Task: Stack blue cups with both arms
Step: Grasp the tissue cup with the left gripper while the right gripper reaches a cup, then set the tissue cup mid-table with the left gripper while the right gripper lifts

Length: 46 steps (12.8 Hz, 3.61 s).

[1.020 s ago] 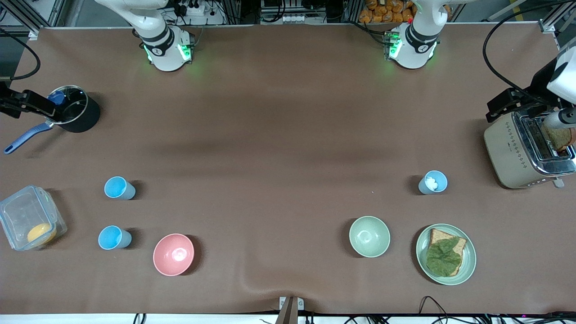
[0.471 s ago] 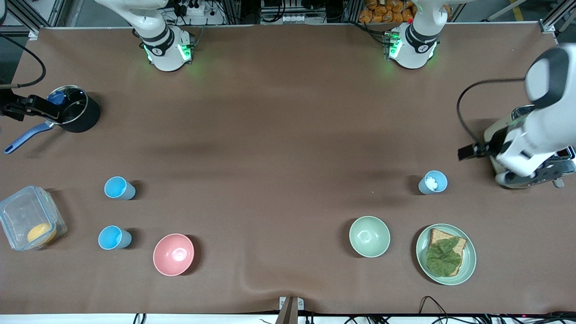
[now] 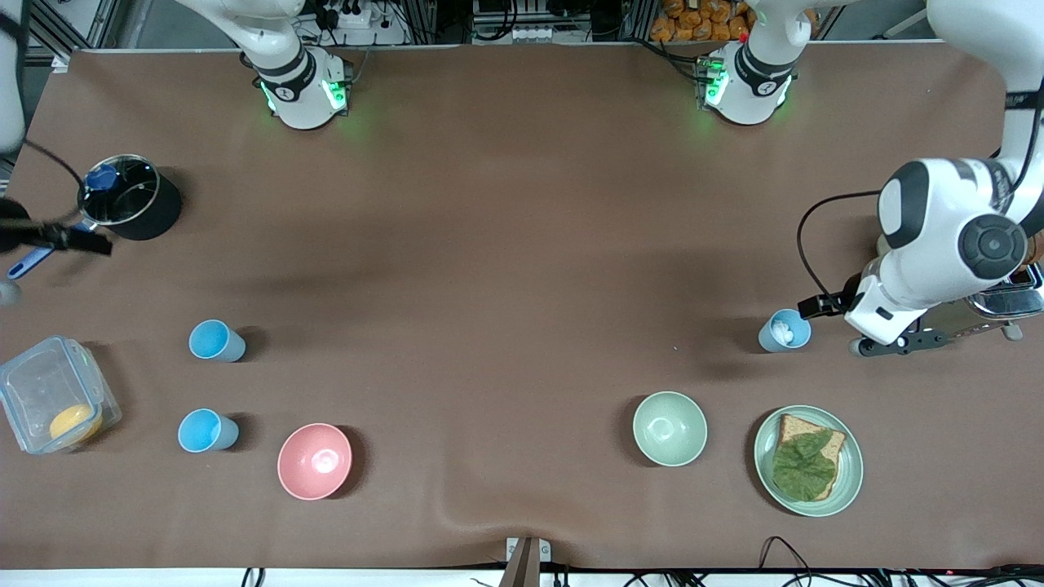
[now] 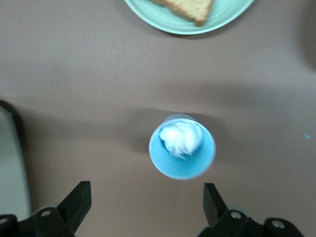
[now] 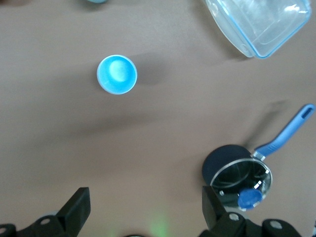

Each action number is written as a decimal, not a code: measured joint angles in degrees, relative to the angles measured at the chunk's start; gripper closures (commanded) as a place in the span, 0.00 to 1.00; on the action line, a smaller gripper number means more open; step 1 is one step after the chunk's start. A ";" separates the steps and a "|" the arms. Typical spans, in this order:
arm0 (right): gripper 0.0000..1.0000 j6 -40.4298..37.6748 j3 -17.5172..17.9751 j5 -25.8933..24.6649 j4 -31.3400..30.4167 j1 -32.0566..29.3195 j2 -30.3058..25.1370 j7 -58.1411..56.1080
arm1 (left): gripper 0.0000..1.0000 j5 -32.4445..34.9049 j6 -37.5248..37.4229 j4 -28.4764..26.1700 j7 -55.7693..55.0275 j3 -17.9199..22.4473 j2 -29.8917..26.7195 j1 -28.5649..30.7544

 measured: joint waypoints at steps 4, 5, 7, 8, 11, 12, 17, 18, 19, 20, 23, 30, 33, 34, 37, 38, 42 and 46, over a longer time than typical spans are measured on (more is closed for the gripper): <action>0.00 8.35 0.17 0.00 -0.19 -0.03 9.06 0.00 | 0.00 -0.03 5.08 -1.33 -0.03 -0.01 3.99 1.42; 0.00 10.25 0.16 0.00 -0.20 -0.04 11.03 0.01 | 0.06 -0.23 5.88 -1.35 -0.05 -0.01 4.97 1.71; 0.00 12.37 0.12 0.00 -0.30 -0.05 13.95 0.02 | 0.35 -0.56 7.13 -1.37 -0.08 -0.03 6.73 1.88; 0.00 14.61 0.07 0.00 -0.77 -0.10 14.77 0.02 | 0.52 -0.59 7.59 -1.37 -0.12 -0.09 7.39 1.88; 0.00 27.03 0.15 0.01 -6.32 -0.09 16.61 0.13 | 1.00 -0.60 8.30 -1.36 -0.17 -0.54 8.31 1.86; 0.00 29.75 0.14 0.01 -8.12 -0.10 17.27 0.15 | 1.00 -0.61 8.35 -1.32 -0.18 -1.12 8.30 1.86; 0.00 32.24 0.49 0.01 -10.18 0.25 17.99 0.16 | 1.00 -0.88 7.88 -0.91 -0.69 -4.54 7.16 1.91; 0.00 32.58 0.53 0.01 -10.36 0.28 18.21 0.16 | 1.00 -1.17 7.04 -0.76 -1.53 -5.75 6.21 1.98; 0.00 32.85 0.52 0.01 -10.39 0.27 18.56 0.16 | 1.00 -1.75 5.53 -0.50 -3.90 -7.70 4.95 2.03; 0.00 33.48 0.52 0.01 -10.40 0.26 19.01 0.16 | 1.00 -2.19 3.87 -0.20 -7.84 -10.55 3.65 2.06; 0.59 34.46 0.49 0.01 -10.41 0.21 20.19 0.19 | 1.00 -2.38 2.57 0.77 -24.19 -20.92 1.81 1.08; 1.00 34.45 0.49 2.62 -10.39 0.20 20.54 0.90 | 1.00 -2.39 2.59 9.85 -50.90 -23.54 8.16 -12.14; 1.00 34.21 0.50 3.10 -10.38 0.20 20.53 0.91 | 1.00 -2.39 2.82 14.45 -56.61 -23.47 13.27 -16.09; 1.00 34.19 0.49 3.11 -10.36 0.19 20.49 0.91 | 1.00 -2.39 3.32 15.75 -58.24 -23.42 14.87 -17.33; 1.00 32.23 0.38 3.27 -9.42 -0.04 19.00 0.97 | 1.00 -2.38 5.11 18.86 -60.79 -23.02 18.88 -20.43; 1.00 30.23 0.37 4.14 -8.64 -0.05 17.55 1.07 | 1.00 -2.36 5.38 19.33 -60.83 -22.33 19.73 -21.55; 1.00 17.05 0.27 13.68 -5.09 -0.09 7.42 3.36 | 1.00 -2.35 5.67 21.72 -61.97 -14.37 21.67 -31.45; 1.00 9.56 1.97 15.31 -3.55 3.48 -1.79 18.18 | 1.00 -2.35 8.40 23.71 -64.93 -8.78 24.50 -39.88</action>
